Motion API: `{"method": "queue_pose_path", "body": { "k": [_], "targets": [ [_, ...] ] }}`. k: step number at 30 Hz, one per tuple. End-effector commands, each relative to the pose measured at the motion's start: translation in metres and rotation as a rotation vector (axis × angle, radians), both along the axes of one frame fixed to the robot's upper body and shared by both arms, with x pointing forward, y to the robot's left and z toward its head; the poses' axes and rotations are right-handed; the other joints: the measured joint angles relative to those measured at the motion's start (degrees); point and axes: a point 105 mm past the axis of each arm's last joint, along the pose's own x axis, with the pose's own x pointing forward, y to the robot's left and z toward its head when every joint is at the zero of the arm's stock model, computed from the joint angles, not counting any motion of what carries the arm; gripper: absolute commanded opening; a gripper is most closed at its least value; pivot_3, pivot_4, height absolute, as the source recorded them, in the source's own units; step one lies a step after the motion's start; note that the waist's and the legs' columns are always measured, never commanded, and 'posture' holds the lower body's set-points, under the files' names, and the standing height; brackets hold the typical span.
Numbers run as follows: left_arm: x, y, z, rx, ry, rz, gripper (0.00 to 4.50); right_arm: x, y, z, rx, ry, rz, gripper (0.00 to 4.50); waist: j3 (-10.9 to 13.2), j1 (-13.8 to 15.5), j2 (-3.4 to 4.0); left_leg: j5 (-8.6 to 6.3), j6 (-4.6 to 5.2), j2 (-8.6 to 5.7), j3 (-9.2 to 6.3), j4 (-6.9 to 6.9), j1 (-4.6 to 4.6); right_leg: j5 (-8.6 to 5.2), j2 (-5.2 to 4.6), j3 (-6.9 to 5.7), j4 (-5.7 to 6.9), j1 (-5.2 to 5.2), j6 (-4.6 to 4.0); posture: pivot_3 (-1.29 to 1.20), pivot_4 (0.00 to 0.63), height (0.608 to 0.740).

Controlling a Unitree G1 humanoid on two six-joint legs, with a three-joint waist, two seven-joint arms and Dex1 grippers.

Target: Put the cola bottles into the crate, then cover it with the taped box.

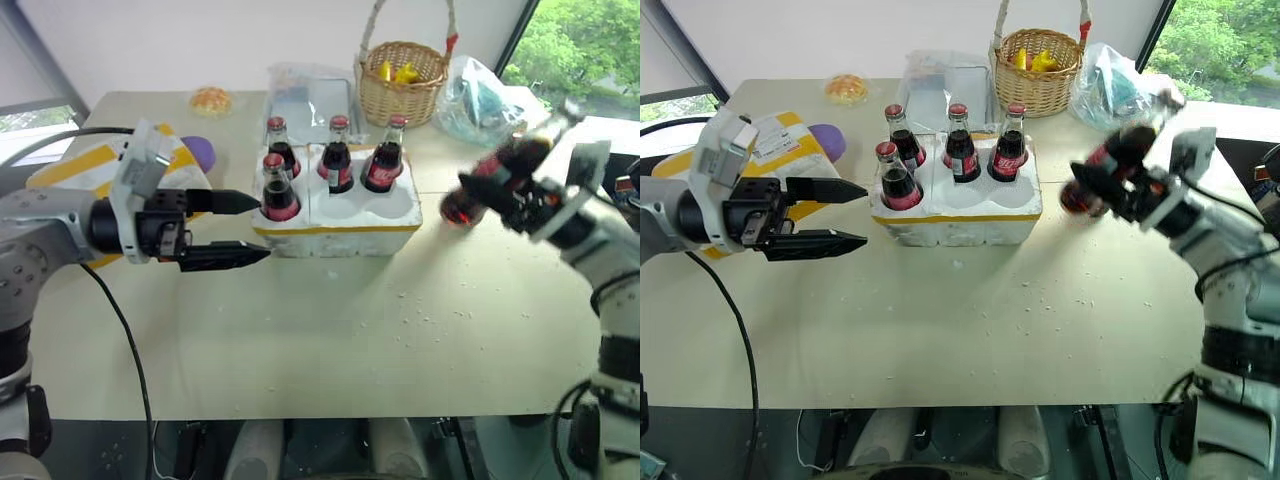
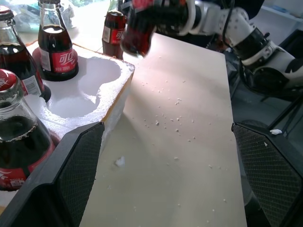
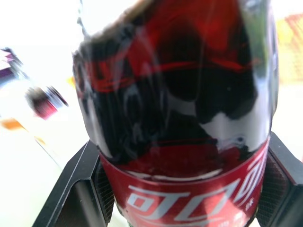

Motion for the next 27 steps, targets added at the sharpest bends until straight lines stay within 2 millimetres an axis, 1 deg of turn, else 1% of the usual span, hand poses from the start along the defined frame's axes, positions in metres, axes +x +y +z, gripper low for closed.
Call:
{"method": "queue_pose_path", "body": {
  "k": [1,3,5,8,11,13,15,17,23,27],
  "targets": [
    [-0.004,-0.001,0.007,-0.004,-0.047,-0.006,4.5,-0.006,0.035,0.041,0.015,-0.126,0.151,2.88,0.0,0.12,0.0,-0.01,0.01,0.05,-0.01,0.0,0.0,0.0,0.06,0.0,0.0,0.0,0.0,0.0,0.15,0.737],
    [-0.005,-0.001,0.007,-0.008,-0.05,-0.004,4.5,0.001,0.055,0.046,0.005,-0.142,0.198,2.88,0.0,0.17,0.0,-0.01,0.01,0.07,-0.02,-0.02,-0.03,0.0,0.08,-0.01,-0.01,-0.03,0.0,0.0,0.15,0.737],
    [-0.005,-0.002,0.007,-0.012,-0.054,0.002,4.5,0.011,0.072,0.043,-0.021,-0.137,0.219,2.88,-0.01,0.21,-0.01,-0.01,0.01,0.07,-0.02,0.0,-0.05,0.01,0.08,-0.01,-0.02,-0.03,-0.01,0.0,0.15,0.737],
    [-0.007,-0.002,0.008,-0.024,-0.059,0.013,4.5,0.021,0.097,0.029,-0.073,-0.111,0.256,2.88,-0.01,0.47,-0.03,-0.01,0.01,0.06,-0.02,0.05,-0.1,0.04,0.08,-0.01,-0.04,-0.03,-0.03,0.0,0.15,0.737],
    [-0.008,-0.002,0.007,-0.028,-0.064,0.026,4.5,0.027,0.115,0.012,-0.149,-0.106,0.269,2.88,-0.01,0.43,-0.03,-0.01,0.01,0.05,-0.02,0.05,-0.25,0.05,0.08,-0.01,-0.03,-0.18,-0.03,0.0,0.15,0.737],
    [-0.009,-0.002,0.007,-0.03,-0.067,0.031,4.5,0.033,0.12,0.003,-0.182,-0.097,0.251,2.88,-0.01,0.38,-0.03,0.03,-0.05,0.05,0.0,0.11,-0.58,0.08,0.08,0.02,0.2,-0.62,-0.07,0.0,0.15,0.737],
    [-0.011,-0.002,0.008,-0.032,-0.07,0.041,4.5,0.044,0.124,-0.012,-0.235,-0.071,0.195,2.88,-0.01,0.39,-0.03,0.03,-0.05,0.04,0.0,0.11,-0.58,0.07,0.08,0.05,0.4,-0.72,-0.08,0.0,0.15,0.737],
    [-0.012,-0.002,0.008,-0.034,-0.074,0.048,4.5,0.048,0.126,-0.02,-0.273,-0.061,0.173,2.88,-0.01,0.34,-0.03,0.05,-0.08,0.04,-0.02,0.1,-0.54,0.07,0.09,0.05,0.45,-0.73,-0.09,0.0,0.15,0.737],
    [-0.013,0.0,0.008,-0.037,-0.079,0.071,4.5,0.04,0.133,-0.033,-0.277,-0.035,0.237,2.88,-0.04,0.23,-0.08,0.06,-0.1,0.04,-0.02,0.1,-0.53,0.09,0.1,0.05,0.44,-0.72,-0.11,0.0,0.15,0.737],
    [-0.013,0.0,0.008,-0.038,-0.082,0.075,4.5,0.04,0.141,-0.032,-0.254,-0.032,0.256,2.88,-0.04,0.09,-0.08,0.06,-0.09,0.05,-0.02,0.08,-0.51,0.09,0.12,0.05,0.45,-0.72,-0.12,0.0,0.15,0.737]
  ]
}}
